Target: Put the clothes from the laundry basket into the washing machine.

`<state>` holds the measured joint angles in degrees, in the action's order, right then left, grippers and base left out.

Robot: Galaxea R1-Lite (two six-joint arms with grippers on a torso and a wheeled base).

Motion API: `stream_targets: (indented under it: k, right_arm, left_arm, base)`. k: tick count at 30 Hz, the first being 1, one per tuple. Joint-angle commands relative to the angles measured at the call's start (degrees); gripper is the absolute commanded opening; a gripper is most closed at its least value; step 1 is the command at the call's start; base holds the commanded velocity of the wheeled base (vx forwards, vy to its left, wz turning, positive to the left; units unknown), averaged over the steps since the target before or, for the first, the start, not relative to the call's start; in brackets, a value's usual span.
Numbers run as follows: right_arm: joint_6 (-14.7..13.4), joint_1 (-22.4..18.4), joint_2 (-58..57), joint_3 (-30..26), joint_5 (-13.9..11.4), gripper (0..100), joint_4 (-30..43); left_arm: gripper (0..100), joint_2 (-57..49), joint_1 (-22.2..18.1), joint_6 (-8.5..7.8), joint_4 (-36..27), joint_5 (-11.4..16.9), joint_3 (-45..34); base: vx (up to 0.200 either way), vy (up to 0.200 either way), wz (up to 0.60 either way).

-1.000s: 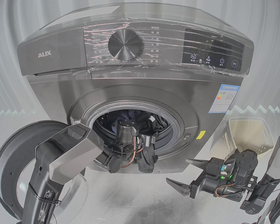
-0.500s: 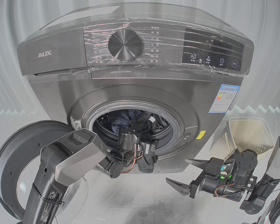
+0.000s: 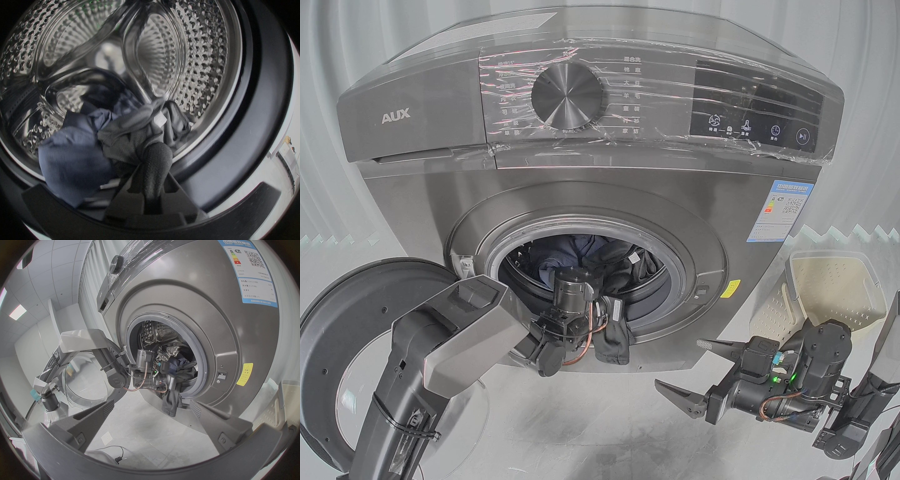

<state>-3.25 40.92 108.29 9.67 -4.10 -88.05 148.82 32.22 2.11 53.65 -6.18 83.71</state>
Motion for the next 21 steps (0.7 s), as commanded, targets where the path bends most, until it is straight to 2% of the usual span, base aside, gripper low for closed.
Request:
stream_targets:
  k: [1, 16, 21]
  right_arm:
    - [-0.1, 0.0, 0.0, 0.3, 0.0, 100, 0.0]
    - [-0.1, 0.0, 0.0, 0.4, 0.0, 100, 0.0]
    - [-0.2, 0.0, 0.1, 0.4, 0.0, 100, 0.0]
  left_arm:
    - [0, -0.3, -2.0, 0.26, 1.0, -1.5, 7.3]
    - [0, 5.4, -6.5, 1.06, 0.4, -5.2, 29.6]
    - [0, 6.1, -6.5, 1.14, 0.0, -5.2, 30.9]
  base:
    - [0.000, 0.000, 0.00]
    - [0.000, 0.000, 0.00]
    - [0.000, 0.000, 0.00]
